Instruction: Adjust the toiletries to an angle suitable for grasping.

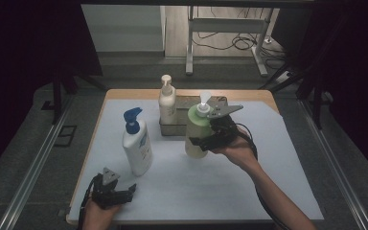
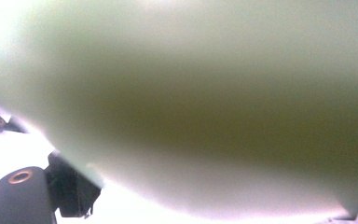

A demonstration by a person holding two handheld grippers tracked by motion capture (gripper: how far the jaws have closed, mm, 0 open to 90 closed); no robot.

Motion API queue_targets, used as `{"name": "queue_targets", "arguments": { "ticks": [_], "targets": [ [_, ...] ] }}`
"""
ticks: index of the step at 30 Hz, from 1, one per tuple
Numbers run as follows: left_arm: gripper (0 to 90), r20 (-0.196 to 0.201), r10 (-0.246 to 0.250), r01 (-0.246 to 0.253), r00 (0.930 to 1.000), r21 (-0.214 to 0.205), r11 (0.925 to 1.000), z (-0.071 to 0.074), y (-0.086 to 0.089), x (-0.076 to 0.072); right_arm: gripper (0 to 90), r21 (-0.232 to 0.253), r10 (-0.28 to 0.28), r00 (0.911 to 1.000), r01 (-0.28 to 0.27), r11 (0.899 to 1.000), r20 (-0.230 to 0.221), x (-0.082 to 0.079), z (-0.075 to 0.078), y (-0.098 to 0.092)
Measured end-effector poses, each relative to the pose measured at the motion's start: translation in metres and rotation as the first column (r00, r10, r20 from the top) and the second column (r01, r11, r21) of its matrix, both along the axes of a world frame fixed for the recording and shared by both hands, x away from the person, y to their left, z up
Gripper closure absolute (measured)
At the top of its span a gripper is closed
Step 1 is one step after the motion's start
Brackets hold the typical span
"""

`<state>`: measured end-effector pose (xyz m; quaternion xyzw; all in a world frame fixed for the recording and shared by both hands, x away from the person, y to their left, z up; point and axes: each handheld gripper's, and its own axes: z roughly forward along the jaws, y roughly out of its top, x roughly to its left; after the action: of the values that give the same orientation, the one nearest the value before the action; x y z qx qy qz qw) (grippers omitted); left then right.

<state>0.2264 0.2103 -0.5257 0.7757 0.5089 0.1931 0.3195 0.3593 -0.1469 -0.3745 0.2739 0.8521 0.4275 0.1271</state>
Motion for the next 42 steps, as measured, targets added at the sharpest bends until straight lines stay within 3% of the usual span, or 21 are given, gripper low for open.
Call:
{"name": "queue_targets", "arguments": {
  "ticks": [12, 22, 42],
  "targets": [
    [11.3, 0.002, 0.001, -0.001, 1.0, -0.002, 1.0, 0.0, 0.0, 0.0, 12.8, -0.007, -0.034, 0.9987, 0.034, 0.999, 0.038, 0.019, 0.026, 0.007],
    [11.3, 0.002, 0.001, -0.001, 1.0, -0.001, 1.0, 0.0, 0.0, 0.0, 12.8, -0.02, -0.053, 0.9972, 0.054, 0.998, 0.052, 0.035, 0.032, 0.012],
    [11.3, -0.002, 0.0, 0.0, 1.0, -0.001, 1.0, 0.0, 0.0, 0.0, 12.8, -0.019, -0.151, 0.9858, 0.153, 0.988, 0.072, 0.069, 0.035, 0.025]
  ]
}}
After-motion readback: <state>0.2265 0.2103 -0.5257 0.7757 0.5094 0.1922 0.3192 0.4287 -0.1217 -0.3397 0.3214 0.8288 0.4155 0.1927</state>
